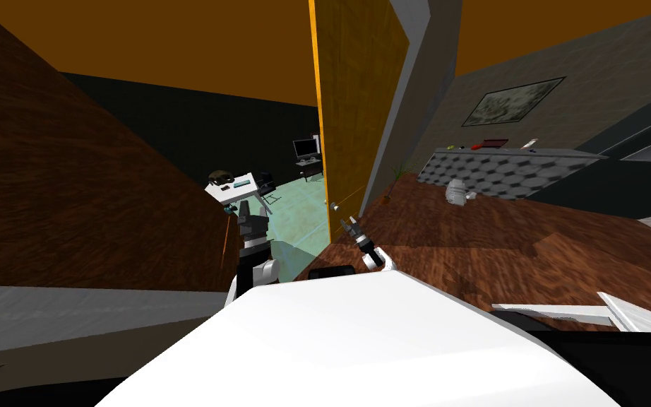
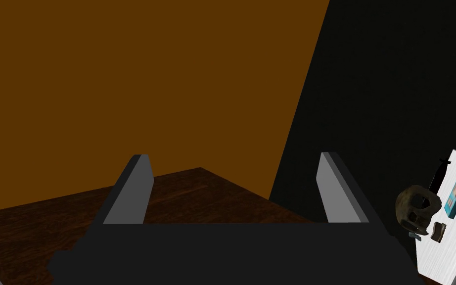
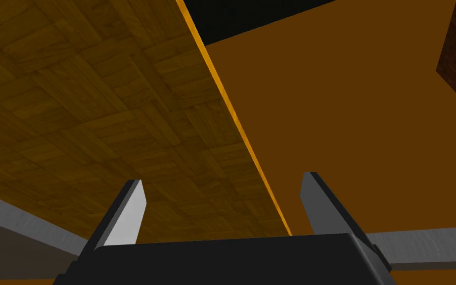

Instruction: Push the door open

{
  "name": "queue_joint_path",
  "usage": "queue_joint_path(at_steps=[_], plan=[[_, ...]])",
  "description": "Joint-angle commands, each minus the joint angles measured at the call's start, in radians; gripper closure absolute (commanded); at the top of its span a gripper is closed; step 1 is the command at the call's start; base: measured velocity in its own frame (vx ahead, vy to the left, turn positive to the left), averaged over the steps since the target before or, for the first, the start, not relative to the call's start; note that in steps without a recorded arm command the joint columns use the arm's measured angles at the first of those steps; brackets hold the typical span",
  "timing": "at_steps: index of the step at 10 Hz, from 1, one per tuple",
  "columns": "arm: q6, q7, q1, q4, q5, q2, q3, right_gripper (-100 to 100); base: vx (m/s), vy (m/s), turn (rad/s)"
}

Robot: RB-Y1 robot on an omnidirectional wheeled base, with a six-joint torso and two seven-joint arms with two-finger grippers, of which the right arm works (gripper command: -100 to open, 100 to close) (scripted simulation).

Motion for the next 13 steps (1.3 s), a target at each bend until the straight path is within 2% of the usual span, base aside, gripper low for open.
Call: queue_joint_path(at_steps=[1,2,3,5,6,13], plan=[[-0.018,0.032,-0.015,0.05,0.018,-0.006,0.003,-100,0.07,-0.029,0.023],[-0.029,0.053,-0.027,0.079,0.03,-0.01,0.006,-100,0.095,-0.045,0.026],[-0.029,0.053,-0.027,0.085,0.03,-0.01,0.006,-100,0.068,-0.035,0.009],[-0.05,0.09,-0.048,0.146,0.052,-0.016,0.009,-100,0.059,-0.023,0.018],[-0.05,0.09,-0.048,0.148,0.052,-0.016,0.009,-100,0.061,-0.024,0.006],[-0.111,0.206,-0.114,0.34,0.119,-0.036,0.021,-100,0.081,-0.048,0.02]])
